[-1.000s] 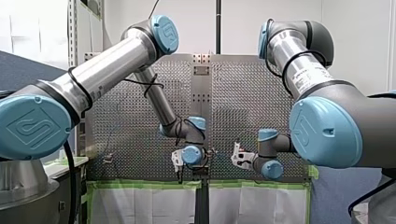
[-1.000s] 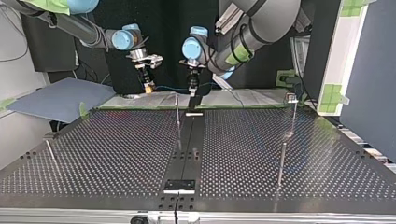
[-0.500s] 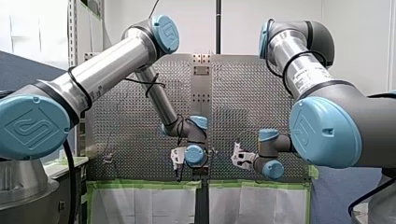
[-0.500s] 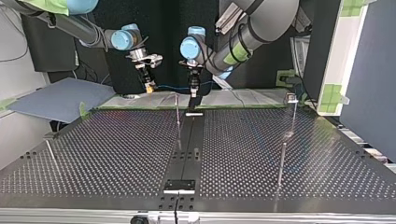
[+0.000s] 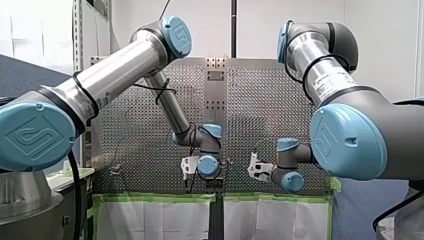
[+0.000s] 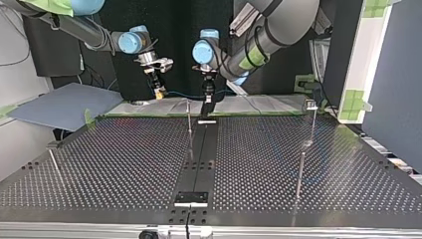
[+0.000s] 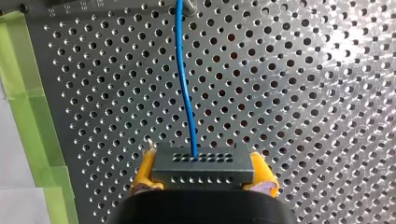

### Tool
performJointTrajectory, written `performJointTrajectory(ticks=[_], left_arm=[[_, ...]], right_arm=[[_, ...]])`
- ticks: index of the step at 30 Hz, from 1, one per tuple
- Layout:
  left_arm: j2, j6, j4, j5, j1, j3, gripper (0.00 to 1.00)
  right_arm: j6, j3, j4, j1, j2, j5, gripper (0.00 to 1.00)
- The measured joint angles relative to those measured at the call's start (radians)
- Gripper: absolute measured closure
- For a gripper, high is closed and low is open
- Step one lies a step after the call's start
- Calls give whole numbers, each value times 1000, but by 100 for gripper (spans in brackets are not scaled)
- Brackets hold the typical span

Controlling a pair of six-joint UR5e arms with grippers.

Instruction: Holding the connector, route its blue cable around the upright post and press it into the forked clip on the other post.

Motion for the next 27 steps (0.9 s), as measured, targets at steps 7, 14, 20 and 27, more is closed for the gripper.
performJointTrajectory(ticks=[7, 14, 20, 27], left_arm=[[0, 2, -7, 15, 5, 5, 96], [1, 5, -20, 19, 5, 6, 96], [1, 34, -22, 20, -5, 6, 96], [0, 50, -12, 25, -19, 23, 96]], right_arm=[[0, 0, 0, 0, 0, -1, 100], [-1, 0, 2, -1, 0, 0, 100], [-3, 0, 3, -18, 0, 0, 100], [-5, 0, 7, -51, 1, -2, 100]])
